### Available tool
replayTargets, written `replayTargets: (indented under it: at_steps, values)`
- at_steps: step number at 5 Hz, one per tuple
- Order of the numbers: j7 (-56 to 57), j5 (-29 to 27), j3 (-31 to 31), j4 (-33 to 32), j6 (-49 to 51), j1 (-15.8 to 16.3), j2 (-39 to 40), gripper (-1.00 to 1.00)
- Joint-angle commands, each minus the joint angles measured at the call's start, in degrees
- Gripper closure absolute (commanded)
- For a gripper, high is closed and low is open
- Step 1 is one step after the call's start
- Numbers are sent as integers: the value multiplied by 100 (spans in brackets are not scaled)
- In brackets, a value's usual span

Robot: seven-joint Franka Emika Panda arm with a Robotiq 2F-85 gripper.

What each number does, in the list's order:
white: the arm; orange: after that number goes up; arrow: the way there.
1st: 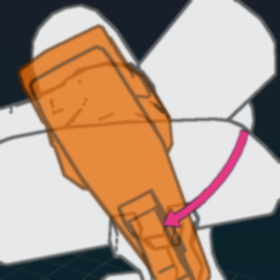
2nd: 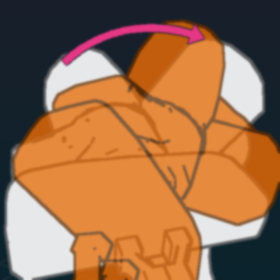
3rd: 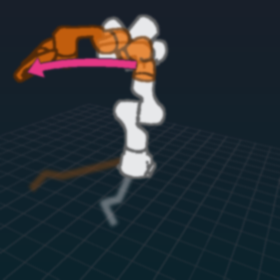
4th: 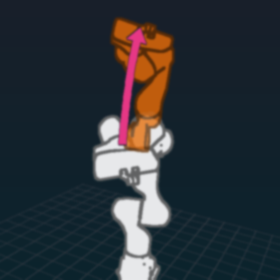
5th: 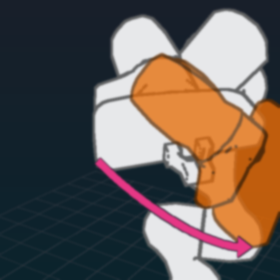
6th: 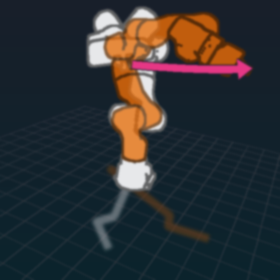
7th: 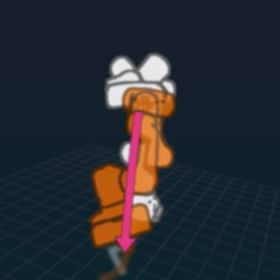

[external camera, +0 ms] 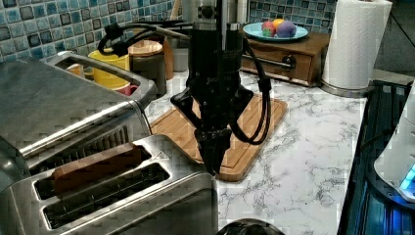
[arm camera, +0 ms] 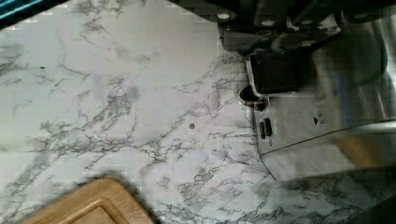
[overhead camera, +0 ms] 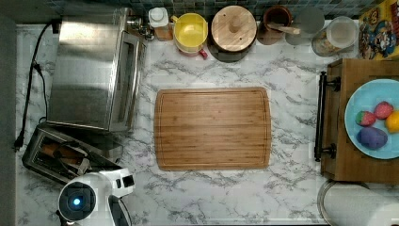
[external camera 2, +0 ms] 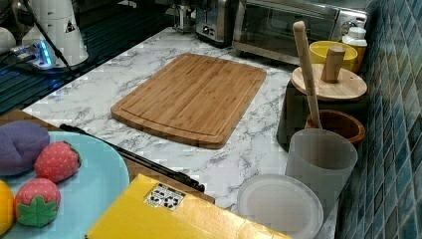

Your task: Turn on the toaster.

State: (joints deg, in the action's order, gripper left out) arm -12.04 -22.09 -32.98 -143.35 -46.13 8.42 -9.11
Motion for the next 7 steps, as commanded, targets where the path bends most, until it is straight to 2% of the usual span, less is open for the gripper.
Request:
replayTargets:
  at_steps: [1,2,3,4,7]
  values:
    - [-408,-43,-148,-213,-675,37,360,100]
    - [-473,229,-155,-573,-1330,-73,758,100]
    - [-918,916,-64,-865,-2034,-113,1606,100]
    - [-1197,1202,100,-1002,-2120,55,2008,100]
    - [-1141,1123,231,-1000,-2115,203,1992,100]
